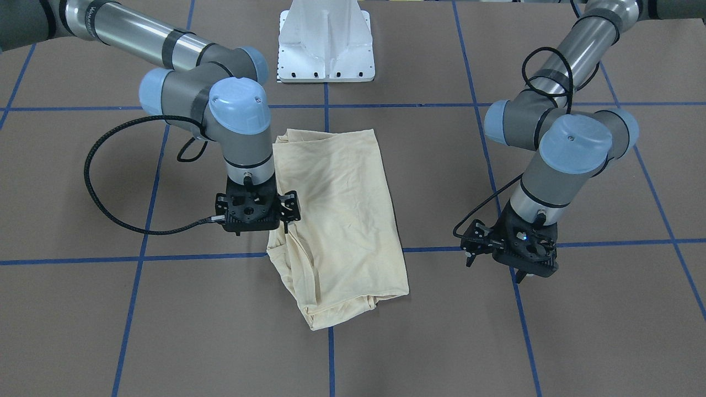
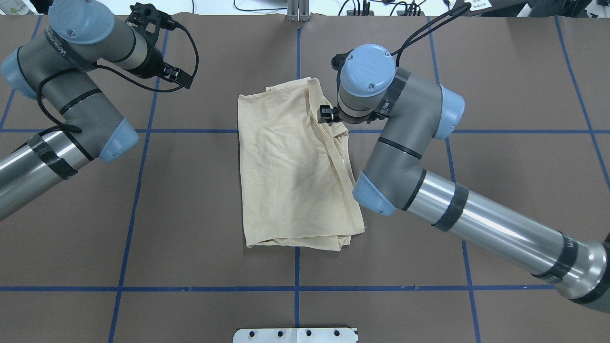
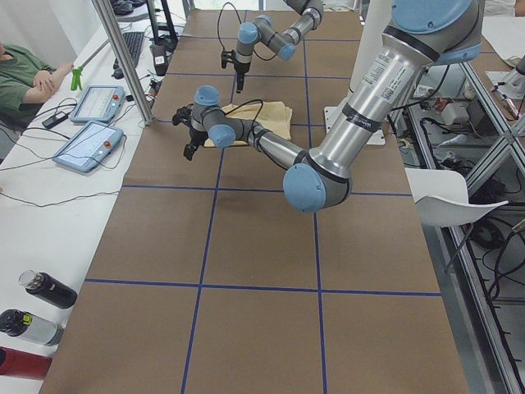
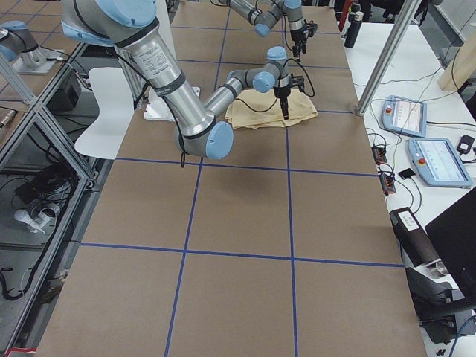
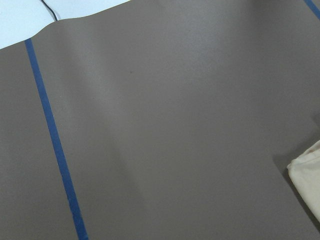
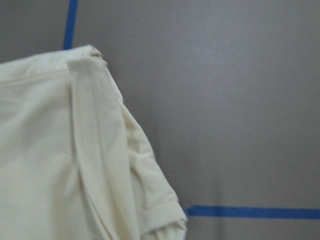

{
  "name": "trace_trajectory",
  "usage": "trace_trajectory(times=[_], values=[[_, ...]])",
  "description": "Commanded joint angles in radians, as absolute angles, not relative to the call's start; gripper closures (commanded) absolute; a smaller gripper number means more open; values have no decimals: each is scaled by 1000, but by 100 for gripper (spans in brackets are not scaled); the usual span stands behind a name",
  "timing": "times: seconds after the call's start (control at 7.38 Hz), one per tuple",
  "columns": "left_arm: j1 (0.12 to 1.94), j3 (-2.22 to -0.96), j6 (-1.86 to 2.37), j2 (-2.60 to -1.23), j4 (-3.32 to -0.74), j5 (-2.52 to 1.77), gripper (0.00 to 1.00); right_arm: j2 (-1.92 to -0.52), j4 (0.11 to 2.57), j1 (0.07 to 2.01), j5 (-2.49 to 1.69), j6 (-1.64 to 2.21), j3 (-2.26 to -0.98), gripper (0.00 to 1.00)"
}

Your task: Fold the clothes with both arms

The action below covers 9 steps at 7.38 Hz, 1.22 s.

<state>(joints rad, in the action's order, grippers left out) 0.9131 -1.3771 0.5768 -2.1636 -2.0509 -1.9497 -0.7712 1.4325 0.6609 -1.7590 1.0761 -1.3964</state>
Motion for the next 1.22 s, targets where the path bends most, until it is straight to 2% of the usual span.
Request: trace_trajectory(times=[0.0,0.14,0.27,0.54,0.81,1.08], values=[[911,-1378,590,-2163,-2051,-1950,0,-625,1374,670,-1763,1101,-1197,4],[902,-1378,604,-2163,-2052,-1950,0,-579,1376,667,-1763,1092,-1134,9],[902,-1378,604,-2163,-2052,-1950,0,-566,1381,658,-1764,1059,-1106,19],[902,-1378,604,-2161,-2051,-1962,0,-563,1432,624,-1763,933,-1075,59],[902,-1378,604,-2161,-2051,-1962,0,-563,1477,607,-1763,798,-1075,68],[902,-1378,604,-2158,-2052,-1962,0,-551,1551,614,-1763,659,-1086,90]])
